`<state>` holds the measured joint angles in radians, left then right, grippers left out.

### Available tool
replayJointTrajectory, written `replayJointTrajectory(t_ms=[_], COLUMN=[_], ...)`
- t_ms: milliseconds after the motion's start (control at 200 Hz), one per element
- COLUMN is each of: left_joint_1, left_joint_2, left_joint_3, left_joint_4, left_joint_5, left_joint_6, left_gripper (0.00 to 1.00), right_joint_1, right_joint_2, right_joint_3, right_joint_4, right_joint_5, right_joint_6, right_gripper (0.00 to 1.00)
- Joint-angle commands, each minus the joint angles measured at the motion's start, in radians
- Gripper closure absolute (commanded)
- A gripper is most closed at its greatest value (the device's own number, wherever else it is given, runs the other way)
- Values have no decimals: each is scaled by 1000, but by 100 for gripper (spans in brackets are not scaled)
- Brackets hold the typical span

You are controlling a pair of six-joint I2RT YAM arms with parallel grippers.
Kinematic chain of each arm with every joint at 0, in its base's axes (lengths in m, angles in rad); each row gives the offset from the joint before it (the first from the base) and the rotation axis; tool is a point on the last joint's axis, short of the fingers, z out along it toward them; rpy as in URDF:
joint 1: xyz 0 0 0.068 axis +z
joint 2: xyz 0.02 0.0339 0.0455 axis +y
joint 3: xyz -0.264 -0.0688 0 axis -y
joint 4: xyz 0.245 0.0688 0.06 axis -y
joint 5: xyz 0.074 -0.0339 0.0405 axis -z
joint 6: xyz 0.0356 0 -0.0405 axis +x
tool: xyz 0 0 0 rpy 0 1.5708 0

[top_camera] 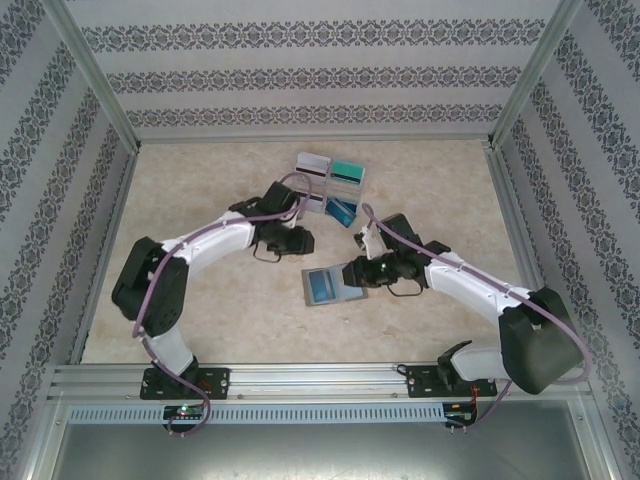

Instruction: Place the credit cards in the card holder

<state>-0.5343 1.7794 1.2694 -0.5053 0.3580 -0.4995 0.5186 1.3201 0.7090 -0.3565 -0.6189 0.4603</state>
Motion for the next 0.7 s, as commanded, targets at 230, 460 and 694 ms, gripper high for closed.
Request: replayJointTrajectory(t_ms=[230,460,694], left_joint_1=[8,-20,-79], left_joint_2=[179,111,-5], left_joint_3=[80,-138,-309], left_joint_4=[-78,54,135], left_joint_5=[52,150,147], left_joint_6=[128,42,-73], left_gripper=[85,85,86], right_joint_1=[37,31,29], right_joint_2=[90,231,395], right_joint_3=[-135,-34,171], right_joint_4=[36,134,166], right_joint_5=[126,244,238], right_joint_6=[33,14,-28], right_gripper=[83,86,87])
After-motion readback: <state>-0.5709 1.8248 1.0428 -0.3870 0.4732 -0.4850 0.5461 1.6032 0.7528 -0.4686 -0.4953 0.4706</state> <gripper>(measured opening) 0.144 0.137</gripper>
